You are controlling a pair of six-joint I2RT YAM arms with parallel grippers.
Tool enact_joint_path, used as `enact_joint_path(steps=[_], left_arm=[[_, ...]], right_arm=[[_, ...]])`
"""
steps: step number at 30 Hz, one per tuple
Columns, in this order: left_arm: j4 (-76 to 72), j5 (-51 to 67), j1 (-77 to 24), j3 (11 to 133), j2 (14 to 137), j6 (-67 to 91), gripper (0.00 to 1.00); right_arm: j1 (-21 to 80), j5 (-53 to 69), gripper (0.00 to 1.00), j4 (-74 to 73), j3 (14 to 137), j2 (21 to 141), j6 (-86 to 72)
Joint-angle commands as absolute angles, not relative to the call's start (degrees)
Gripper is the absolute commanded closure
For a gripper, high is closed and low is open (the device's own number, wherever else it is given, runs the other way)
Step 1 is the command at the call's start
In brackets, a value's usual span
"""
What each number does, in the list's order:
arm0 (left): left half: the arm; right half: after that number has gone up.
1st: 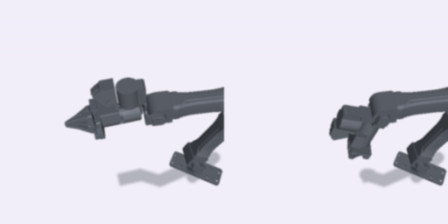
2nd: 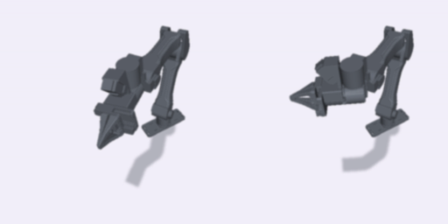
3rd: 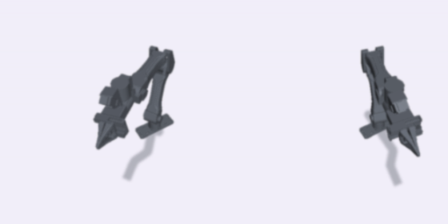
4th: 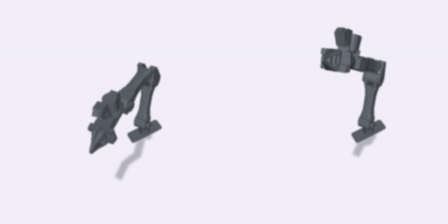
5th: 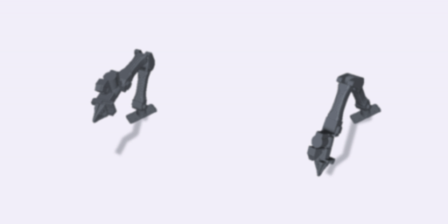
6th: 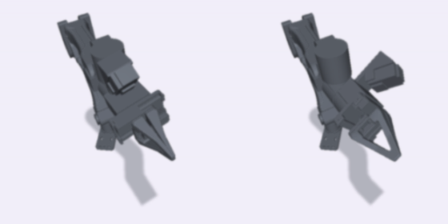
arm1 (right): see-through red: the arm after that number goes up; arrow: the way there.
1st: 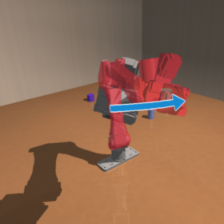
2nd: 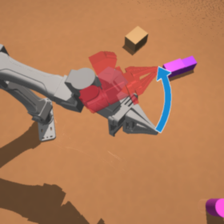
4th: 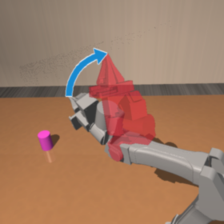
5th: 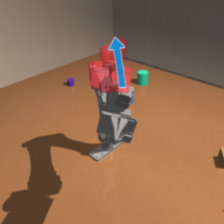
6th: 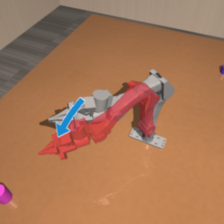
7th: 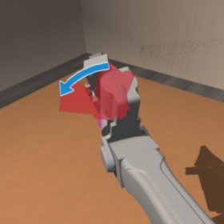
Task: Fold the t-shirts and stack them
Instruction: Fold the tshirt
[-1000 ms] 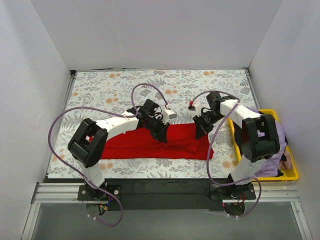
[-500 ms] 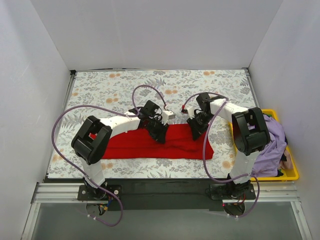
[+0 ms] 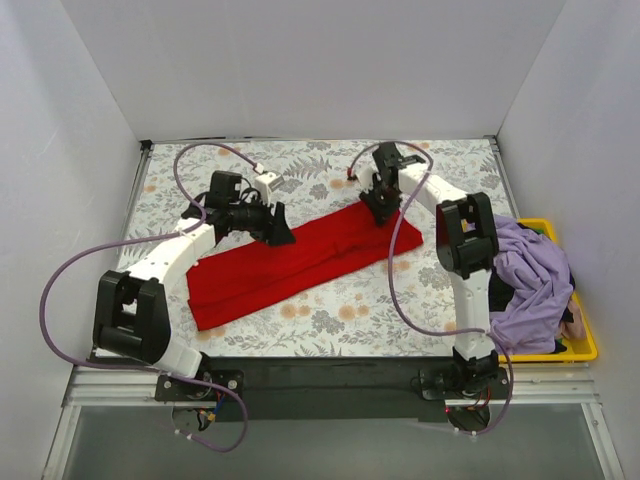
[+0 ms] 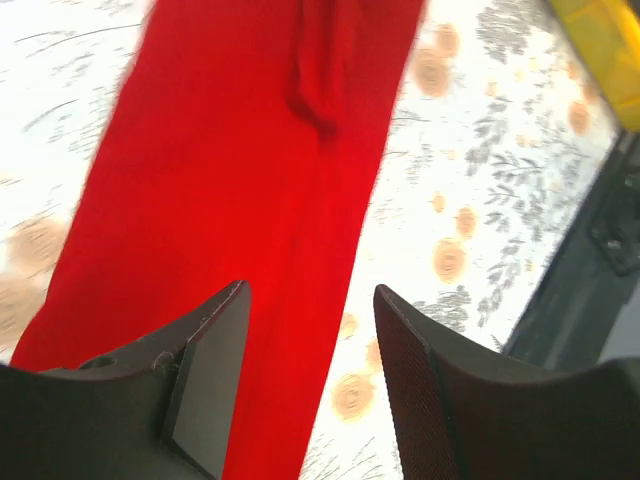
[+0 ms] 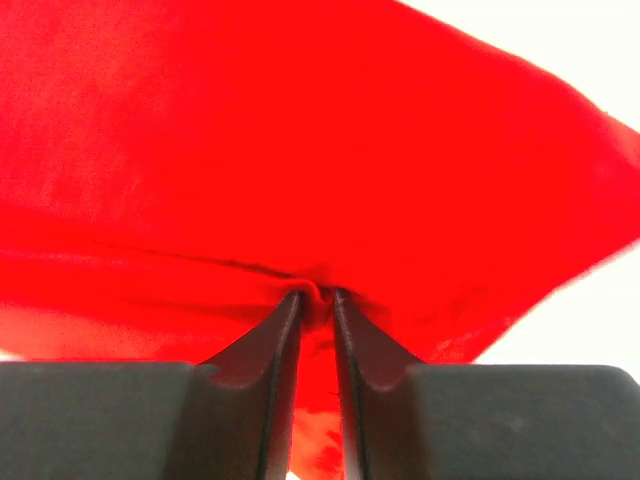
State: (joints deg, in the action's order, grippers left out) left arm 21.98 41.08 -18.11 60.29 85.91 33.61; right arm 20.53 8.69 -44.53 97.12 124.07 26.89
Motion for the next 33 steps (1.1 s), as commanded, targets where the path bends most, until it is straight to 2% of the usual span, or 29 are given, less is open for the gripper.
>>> enact_joint_path(steps=[1,3,6,7,9,12,18,24,30,33], left_arm=[[27.04,39.56,-14.95,62.04,85.25,30.07,0.48],[28.91,35.27,-14.94,62.58,85.43,26.48,0.49],[30.76,31.92,-14.94,62.49,85.78,22.35,0.49],[31.02,31.38,-14.94,62.58,86.13,21.28,0.50],[31.38,30.50,-15.03,62.93,87.36,18.91,0.51],[31.55,27.43,-16.34,64.07,90.52,14.86,0.55],[30.85,16.63,-22.76,67.05,99.21,11.78,0.65],[31.29,9.77,-27.85,67.06,103.44,10.11,0.71],[35.15,10.54,-35.32,64.34,104.94,12.12,0.74],[36.12,12.83,-42.43,63.81,105.20,15.81,0.75]], right_arm=[[21.27,-2.35,0.71,-34.64,111.84,134.45,31.28],[21.53,-6.40,0.63,-30.51,123.84,140.41,31.64],[22.06,-10.10,0.44,-23.42,131.99,143.87,32.60],[22.23,-10.72,0.37,-20.77,132.27,143.27,33.04],[22.32,-11.16,0.35,-14.63,129.83,139.16,33.84],[22.15,-11.16,0.26,-9.86,120.96,131.26,33.58],[21.88,-7.92,0.21,-10.98,112.60,120.26,30.76],[21.18,-2.73,0.17,-21.34,107.77,114.00,26.64],[19.17,5.61,0.16,-31.97,103.19,110.83,22.15],[17.06,9.75,0.18,-35.84,101.34,110.13,20.04]])
